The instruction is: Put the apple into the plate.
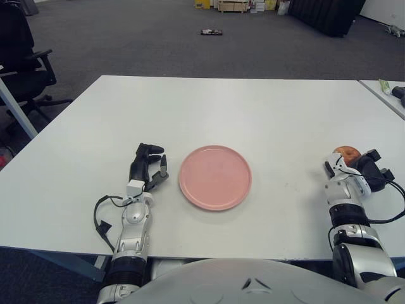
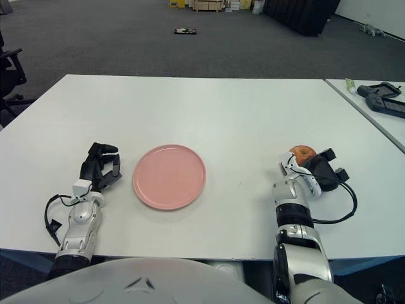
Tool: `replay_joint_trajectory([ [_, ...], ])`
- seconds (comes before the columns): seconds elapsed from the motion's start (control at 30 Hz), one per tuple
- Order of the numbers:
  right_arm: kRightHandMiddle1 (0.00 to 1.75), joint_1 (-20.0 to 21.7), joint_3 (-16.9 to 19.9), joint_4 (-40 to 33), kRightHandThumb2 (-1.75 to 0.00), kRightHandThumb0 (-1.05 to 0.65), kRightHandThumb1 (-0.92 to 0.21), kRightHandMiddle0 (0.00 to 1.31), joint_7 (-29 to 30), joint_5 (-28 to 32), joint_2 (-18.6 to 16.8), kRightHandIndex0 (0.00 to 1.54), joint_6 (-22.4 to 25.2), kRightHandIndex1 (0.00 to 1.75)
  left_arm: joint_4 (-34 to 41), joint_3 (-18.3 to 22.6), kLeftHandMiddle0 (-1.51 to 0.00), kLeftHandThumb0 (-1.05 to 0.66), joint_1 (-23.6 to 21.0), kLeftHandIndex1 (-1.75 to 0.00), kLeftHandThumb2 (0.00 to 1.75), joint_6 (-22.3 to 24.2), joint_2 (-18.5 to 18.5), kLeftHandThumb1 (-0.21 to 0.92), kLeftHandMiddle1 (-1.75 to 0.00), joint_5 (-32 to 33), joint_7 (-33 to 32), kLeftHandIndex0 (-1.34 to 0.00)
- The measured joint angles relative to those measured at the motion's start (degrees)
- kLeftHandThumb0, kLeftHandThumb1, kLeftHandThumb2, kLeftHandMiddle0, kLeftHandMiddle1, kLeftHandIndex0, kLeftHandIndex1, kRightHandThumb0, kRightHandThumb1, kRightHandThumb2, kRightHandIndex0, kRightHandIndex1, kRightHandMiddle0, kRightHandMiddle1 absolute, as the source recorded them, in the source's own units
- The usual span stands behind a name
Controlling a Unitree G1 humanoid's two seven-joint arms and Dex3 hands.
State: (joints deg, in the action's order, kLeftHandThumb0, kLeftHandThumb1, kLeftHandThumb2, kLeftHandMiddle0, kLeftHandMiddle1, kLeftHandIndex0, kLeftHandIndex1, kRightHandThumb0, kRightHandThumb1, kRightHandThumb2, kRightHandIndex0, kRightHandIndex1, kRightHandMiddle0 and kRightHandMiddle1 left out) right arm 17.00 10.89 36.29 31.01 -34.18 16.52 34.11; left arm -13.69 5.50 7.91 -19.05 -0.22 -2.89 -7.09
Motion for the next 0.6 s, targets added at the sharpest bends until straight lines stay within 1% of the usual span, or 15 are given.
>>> replay_joint_trajectory([
  [0.13,1.16,1.77,-0.09,4.56,-0.99,-0.64,-0.4,0.0,2.48,2.04,0.9,0.0,-3.51,1.21,0.18,-0.06,-0.62,-0.39,0.11,-1.75,0.91,0.13,0.0,0.64,-1.63,-0.07,-0.01,-0.37],
  [0.17,1.32,2.21,-0.08,5.61,-1.04,-0.62,-0.38,0.0,3.07,2.47,1.1,0.01,-4.45,1.33,0.21,-0.04,-0.61,-0.39,0.14,-1.75,0.92,0.15,0.02,0.64,-1.63,-0.07,-0.01,-0.37],
  [0.2,1.42,2.5,-0.05,6.64,-1.07,-0.61,-0.36,0.0,3.65,3.14,1.25,0.02,-5.56,1.41,0.25,-0.02,-0.61,-0.39,0.17,-1.75,0.92,0.15,0.03,0.64,-1.63,-0.06,-0.01,-0.37],
  [0.23,1.47,2.8,-0.05,7.78,-1.08,-0.6,-0.36,0.0,4.38,3.87,1.49,0.03,-7.06,1.46,0.27,0.01,-0.61,-0.39,0.19,-1.75,0.92,0.15,0.05,0.64,-1.63,-0.06,-0.01,-0.37],
  [0.3,1.62,3.35,-0.04,9.58,-1.12,-0.59,-0.34,0.01,5.43,4.86,1.8,0.08,-9.63,1.61,0.29,0.03,-0.61,-0.39,0.22,-1.75,0.91,0.15,0.08,0.64,-1.61,-0.04,0.0,-0.36],
  [0.4,1.71,3.9,-0.14,12.26,-1.13,-0.58,-0.34,0.05,6.93,6.33,2.31,0.15,-13.16,1.7,0.32,0.05,-0.61,-0.39,0.27,-1.75,0.91,0.14,0.09,0.65,-1.6,0.01,0.0,-0.36],
  [0.6,1.74,4.5,-0.75,15.61,-1.14,-0.56,-0.36,0.13,9.41,8.35,3.15,0.25,-18.72,1.74,0.41,0.05,-0.61,-0.39,0.38,-1.75,0.91,0.12,0.1,0.64,-1.6,-0.06,-0.01,-0.36],
])
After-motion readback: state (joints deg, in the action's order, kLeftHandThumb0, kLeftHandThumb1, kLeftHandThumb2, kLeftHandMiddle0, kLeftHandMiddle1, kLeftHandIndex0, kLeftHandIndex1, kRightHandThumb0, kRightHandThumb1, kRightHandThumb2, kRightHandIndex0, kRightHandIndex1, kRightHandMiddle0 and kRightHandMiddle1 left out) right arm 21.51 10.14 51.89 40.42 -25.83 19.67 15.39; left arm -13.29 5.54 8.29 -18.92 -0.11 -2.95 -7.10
